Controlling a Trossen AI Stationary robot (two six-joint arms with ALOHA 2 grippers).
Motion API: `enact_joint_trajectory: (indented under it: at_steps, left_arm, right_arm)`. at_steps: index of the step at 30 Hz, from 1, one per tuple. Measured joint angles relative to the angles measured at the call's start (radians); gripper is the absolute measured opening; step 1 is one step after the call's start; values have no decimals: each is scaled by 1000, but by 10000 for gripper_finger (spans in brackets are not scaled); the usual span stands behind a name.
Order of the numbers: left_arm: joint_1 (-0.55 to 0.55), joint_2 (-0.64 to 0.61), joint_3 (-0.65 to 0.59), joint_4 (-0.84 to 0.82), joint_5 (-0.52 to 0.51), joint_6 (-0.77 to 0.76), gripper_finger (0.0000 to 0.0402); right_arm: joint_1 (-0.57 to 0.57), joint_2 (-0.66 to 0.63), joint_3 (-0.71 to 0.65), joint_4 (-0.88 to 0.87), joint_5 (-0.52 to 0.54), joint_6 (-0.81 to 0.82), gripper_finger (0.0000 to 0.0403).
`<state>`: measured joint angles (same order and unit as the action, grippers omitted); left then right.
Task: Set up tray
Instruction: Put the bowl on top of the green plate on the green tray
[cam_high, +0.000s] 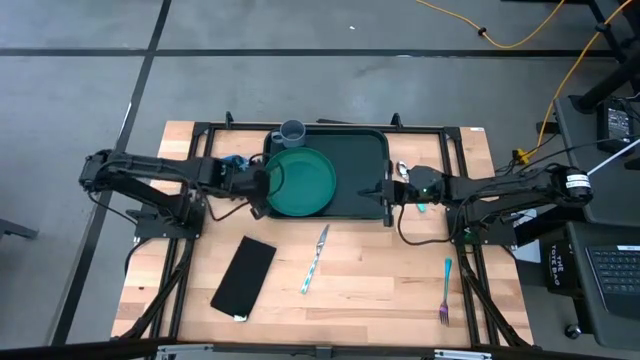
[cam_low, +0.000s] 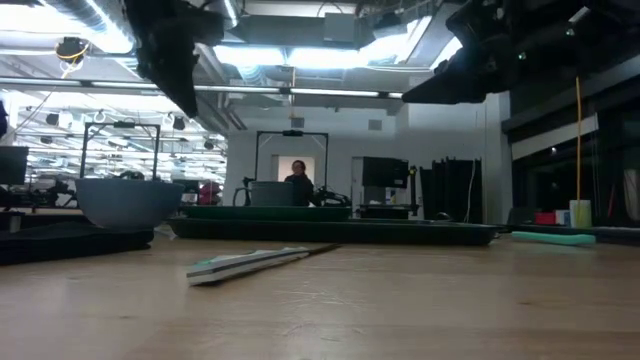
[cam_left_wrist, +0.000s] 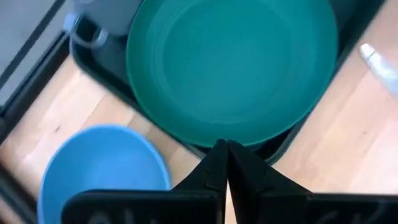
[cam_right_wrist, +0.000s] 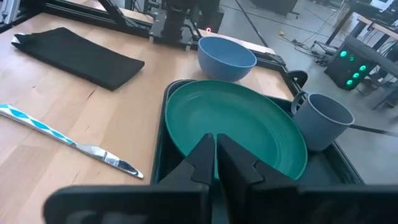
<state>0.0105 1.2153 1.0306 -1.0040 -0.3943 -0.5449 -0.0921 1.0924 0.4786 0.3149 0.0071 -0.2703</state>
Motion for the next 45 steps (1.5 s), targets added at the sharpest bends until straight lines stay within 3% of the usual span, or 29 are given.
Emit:
enact_joint_trajectory:
  at_steps: [9, 28, 34, 45]
  left_arm:
    - [69, 11, 3, -85, 91, 6, 33]
    - [194, 11, -39, -152, 160, -14, 173]
    - [226, 11, -121, -149, 161, -9, 187]
    - [233, 27, -141, -115, 209, 25, 189]
  right_arm:
    - [0, 0, 0, -8, 0, 0, 8]
    - [0, 0, 0, -26, 0, 7, 28]
    - [0, 0, 0, -36, 0, 8, 28]
    - [0, 0, 0, -37, 0, 8, 28]
